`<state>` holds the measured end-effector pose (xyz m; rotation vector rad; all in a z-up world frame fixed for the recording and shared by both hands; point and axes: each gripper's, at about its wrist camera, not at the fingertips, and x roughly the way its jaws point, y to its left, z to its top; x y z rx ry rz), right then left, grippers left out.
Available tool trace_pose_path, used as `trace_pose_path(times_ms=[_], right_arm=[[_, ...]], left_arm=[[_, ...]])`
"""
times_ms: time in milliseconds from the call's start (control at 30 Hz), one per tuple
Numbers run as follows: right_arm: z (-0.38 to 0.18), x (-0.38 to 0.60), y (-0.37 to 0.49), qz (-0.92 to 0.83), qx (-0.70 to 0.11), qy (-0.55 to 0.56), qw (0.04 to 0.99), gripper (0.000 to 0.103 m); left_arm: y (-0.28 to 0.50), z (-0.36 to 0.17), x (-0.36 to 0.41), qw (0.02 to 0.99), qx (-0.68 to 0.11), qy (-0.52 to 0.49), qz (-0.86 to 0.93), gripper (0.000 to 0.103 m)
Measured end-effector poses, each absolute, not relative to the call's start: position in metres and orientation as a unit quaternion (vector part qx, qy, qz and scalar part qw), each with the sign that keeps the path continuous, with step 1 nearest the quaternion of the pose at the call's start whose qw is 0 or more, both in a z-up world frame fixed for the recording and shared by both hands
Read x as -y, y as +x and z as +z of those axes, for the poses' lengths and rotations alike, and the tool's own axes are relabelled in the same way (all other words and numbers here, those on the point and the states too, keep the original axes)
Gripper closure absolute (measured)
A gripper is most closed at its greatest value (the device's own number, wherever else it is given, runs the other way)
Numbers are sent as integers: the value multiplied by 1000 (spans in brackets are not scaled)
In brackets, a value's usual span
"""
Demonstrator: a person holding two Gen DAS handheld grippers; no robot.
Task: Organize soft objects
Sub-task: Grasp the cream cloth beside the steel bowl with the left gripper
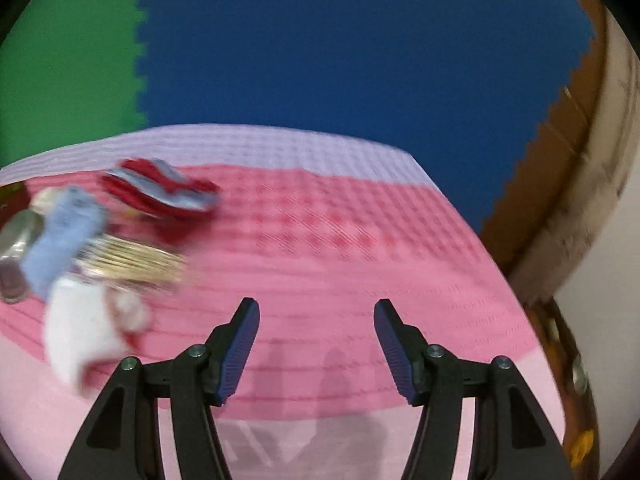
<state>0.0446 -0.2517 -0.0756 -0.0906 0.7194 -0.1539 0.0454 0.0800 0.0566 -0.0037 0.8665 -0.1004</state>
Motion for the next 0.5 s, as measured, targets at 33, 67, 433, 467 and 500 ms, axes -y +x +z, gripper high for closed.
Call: trace_pose_path(times_ms=[33,67,433,467,500], right_arm=[[-81,259,45,-79,-357,-33,930,42],[-88,267,45,-82,-364,-19,928,42],[-99,277,49,-55,-378,30,924,42],[-100,278,49,-53,-379,34,923,42],[-100,280,49,-53,-380,38,923,42]], left_arm=[[60,60,-73,908,-415,6,-61,10],[72,62,-68,909,-411,18,-68,10],[186,36,-8,854,-435,195,-209,11],[193,31,-5,848,-438,206,-218,12],[198,26,-3,840,-442,216,-226,13]])
